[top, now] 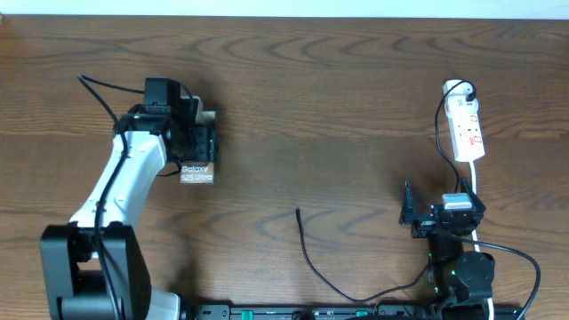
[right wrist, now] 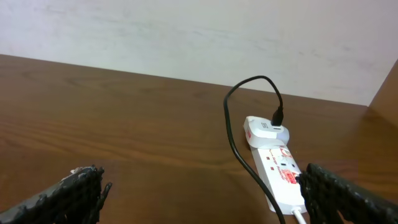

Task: Plug charger to phone and switch on socket
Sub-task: 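Lift the phone upright with the left gripper and raise it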

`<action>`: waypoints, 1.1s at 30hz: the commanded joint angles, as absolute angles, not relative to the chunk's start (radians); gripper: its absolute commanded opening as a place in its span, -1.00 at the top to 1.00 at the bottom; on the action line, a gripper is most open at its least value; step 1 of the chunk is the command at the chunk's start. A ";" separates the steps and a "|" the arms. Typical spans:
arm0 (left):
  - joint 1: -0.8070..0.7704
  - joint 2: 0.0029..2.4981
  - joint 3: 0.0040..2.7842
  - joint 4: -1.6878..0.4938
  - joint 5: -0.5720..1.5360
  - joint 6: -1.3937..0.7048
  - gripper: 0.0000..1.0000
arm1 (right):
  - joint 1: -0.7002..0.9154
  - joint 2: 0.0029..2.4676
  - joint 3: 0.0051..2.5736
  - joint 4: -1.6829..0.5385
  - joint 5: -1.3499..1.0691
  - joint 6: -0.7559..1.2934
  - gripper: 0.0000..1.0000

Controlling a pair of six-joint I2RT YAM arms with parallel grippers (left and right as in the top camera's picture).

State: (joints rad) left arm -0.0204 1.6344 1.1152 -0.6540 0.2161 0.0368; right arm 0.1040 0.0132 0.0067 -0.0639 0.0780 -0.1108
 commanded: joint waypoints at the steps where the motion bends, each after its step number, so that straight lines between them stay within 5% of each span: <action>1: -0.018 1.592 1.151 -0.642 0.418 -0.090 0.86 | 0.105 0.013 0.006 -0.068 0.076 -0.117 -0.99; 19: -0.018 1.591 1.151 -0.160 1.190 -0.977 0.85 | 0.105 0.013 0.006 -0.068 0.076 -0.117 -0.99; 33: -0.018 1.591 1.151 0.253 1.351 -1.686 0.85 | 0.105 0.013 0.006 -0.068 0.076 -0.117 -0.98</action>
